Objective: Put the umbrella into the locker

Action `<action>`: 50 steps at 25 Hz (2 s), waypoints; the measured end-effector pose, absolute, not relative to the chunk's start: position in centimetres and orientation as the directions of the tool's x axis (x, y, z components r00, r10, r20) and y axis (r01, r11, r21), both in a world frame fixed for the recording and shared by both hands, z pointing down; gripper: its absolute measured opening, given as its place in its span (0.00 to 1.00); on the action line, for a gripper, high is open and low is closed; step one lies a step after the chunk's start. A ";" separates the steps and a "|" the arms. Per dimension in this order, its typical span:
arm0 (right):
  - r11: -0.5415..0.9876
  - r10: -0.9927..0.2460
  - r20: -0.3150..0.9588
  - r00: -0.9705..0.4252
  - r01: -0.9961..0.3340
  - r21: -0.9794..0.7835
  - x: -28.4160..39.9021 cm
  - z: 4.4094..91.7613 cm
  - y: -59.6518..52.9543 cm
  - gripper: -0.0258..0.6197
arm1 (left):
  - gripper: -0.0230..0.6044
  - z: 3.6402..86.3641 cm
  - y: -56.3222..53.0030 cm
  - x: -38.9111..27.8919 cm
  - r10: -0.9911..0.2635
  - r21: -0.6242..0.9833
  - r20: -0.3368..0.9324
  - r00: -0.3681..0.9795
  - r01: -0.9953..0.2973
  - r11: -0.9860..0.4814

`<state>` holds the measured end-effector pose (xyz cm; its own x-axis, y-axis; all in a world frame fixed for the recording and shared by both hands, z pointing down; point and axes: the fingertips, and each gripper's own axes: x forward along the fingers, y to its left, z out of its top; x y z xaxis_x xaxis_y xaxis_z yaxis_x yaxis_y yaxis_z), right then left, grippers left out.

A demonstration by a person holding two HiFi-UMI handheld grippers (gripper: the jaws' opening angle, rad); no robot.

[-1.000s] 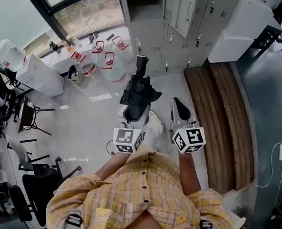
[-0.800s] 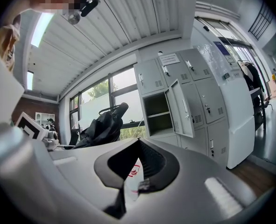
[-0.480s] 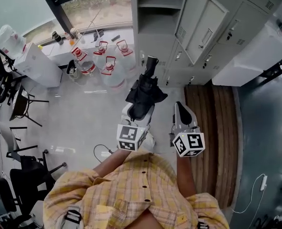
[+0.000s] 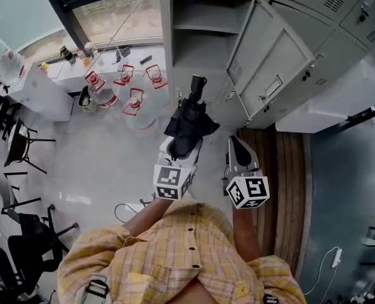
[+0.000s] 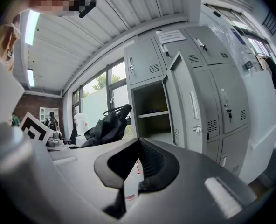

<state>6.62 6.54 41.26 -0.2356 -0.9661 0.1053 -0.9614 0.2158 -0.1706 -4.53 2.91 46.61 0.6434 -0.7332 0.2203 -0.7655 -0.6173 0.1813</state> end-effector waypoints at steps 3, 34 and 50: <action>0.228 -0.963 0.106 -0.248 -0.959 -0.168 7.4 41.6 4.0 0.04 | 0.43 47.0 0.3 -3.6 -0.734 0.172 0.226 0.640 -0.768 -0.617; 0.387 -0.901 0.146 -0.409 -0.908 -0.158 9.7 44.8 -13.3 0.04 | 0.43 53.5 -17.4 0.1 -0.767 0.200 0.415 0.489 -0.871 -0.448; 0.398 -0.894 0.158 -0.420 -0.905 -0.153 9.6 45.0 -14.8 0.04 | 0.44 55.4 -26.4 1.9 -0.739 0.279 0.470 0.483 -0.876 -0.394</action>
<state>9.61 -14.80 44.95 -0.4196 -0.8938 0.1582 -0.9047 0.3976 -0.1530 1.89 -26.42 55.40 0.4827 -0.7388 0.4702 -0.8755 -0.3941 0.2794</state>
